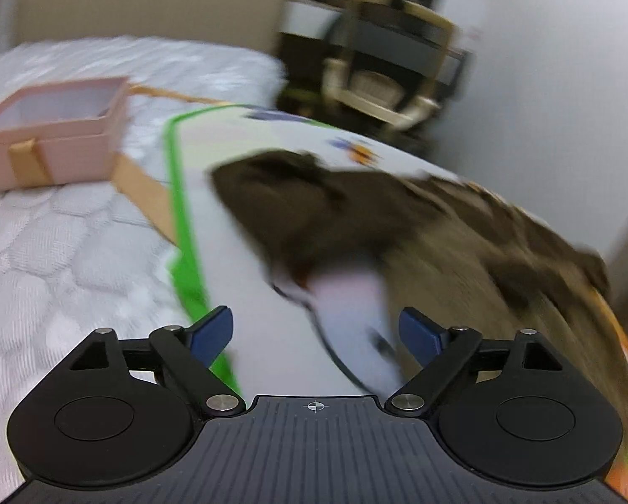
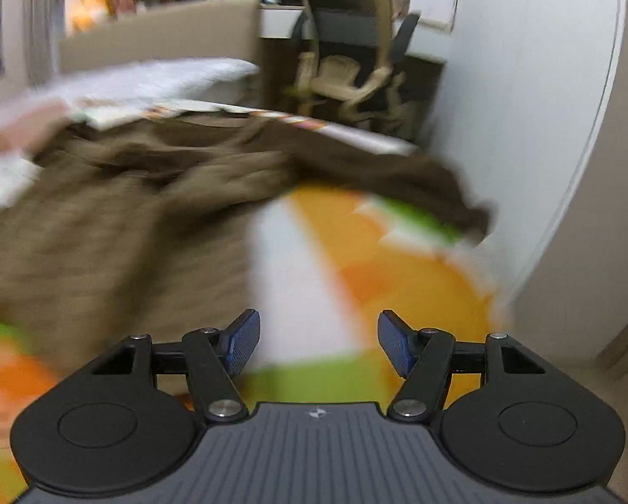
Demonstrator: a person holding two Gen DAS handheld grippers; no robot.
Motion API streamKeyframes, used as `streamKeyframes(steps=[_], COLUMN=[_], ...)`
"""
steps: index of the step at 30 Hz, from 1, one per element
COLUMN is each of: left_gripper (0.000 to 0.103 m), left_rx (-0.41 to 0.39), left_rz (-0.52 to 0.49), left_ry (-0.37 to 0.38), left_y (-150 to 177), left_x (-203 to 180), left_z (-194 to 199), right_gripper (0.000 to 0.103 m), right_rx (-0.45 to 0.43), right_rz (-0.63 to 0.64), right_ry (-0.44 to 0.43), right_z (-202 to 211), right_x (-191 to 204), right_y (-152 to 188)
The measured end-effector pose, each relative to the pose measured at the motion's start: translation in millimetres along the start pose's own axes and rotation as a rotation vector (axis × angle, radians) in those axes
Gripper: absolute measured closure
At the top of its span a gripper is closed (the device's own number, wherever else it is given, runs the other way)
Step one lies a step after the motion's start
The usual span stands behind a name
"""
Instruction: Fold clothes
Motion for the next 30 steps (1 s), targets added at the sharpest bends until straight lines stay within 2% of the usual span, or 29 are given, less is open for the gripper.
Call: streamKeyframes(steps=[1, 2, 4, 7, 8, 11, 12, 14, 18, 20, 24, 26, 28, 30], left_gripper=[0.012, 0.012, 0.011, 0.010, 0.010, 0.010, 0.010, 0.009, 0.009, 0.009, 0.009, 0.008, 0.008, 0.008], left_rx=[0.012, 0.025, 0.052, 0.077, 0.083, 0.087, 0.084, 0.076, 0.070, 0.066, 0.050, 0.034, -0.019, -0.089], left_rz=[-0.036, -0.060, -0.091, -0.131, -0.139, -0.148, -0.149, -0.151, -0.139, -0.120, -0.072, -0.044, -0.028, -0.034], left_ry=[0.026, 0.057, 0.124, 0.192, 0.205, 0.228, 0.232, 0.234, 0.205, 0.184, 0.155, 0.131, 0.075, 0.006], left_y=[12, 23, 42, 61, 64, 68, 67, 65, 59, 54, 35, 24, 7, -11], left_x=[-10, -19, -35, -59, -65, -80, -83, -85, -82, -78, -71, -67, -64, -63], left_z=[9, 15, 25, 32, 31, 30, 31, 31, 26, 22, 12, 5, -4, -16], right_gripper=[0.042, 0.046, 0.076, 0.095, 0.097, 0.099, 0.099, 0.099, 0.097, 0.097, 0.089, 0.080, 0.070, 0.069], right_rx=[-0.009, -0.013, -0.021, -0.037, -0.063, -0.145, -0.142, -0.131, -0.003, -0.017, -0.099, -0.134, -0.167, -0.190], right_rz=[-0.032, -0.043, -0.060, -0.136, -0.141, -0.154, -0.158, -0.168, -0.173, -0.158, -0.096, -0.076, -0.070, -0.076], right_ry=[-0.037, -0.035, -0.026, -0.050, -0.063, -0.101, -0.086, -0.050, 0.037, 0.046, 0.047, 0.026, -0.002, -0.041], right_z=[4, 5, 7, 3, 7, 20, 23, 29, 21, 22, 18, 4, -14, -35], right_x=[6, 11, 20, 29, 33, 45, 43, 39, 29, 27, 28, 26, 26, 28], right_y=[7, 13, 23, 24, 20, 8, 9, 12, 35, 32, -3, -23, -45, -65])
Point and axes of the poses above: each gripper's, at about its wrist camera, not at the fingertips, and z roughly against the way its jaws point, x to its left, y to its underside, the point moved 1 cm from there along -z, roughly the way its jaws point, and after that the axes turned 15 degrees about z, right-handed, at the moved point
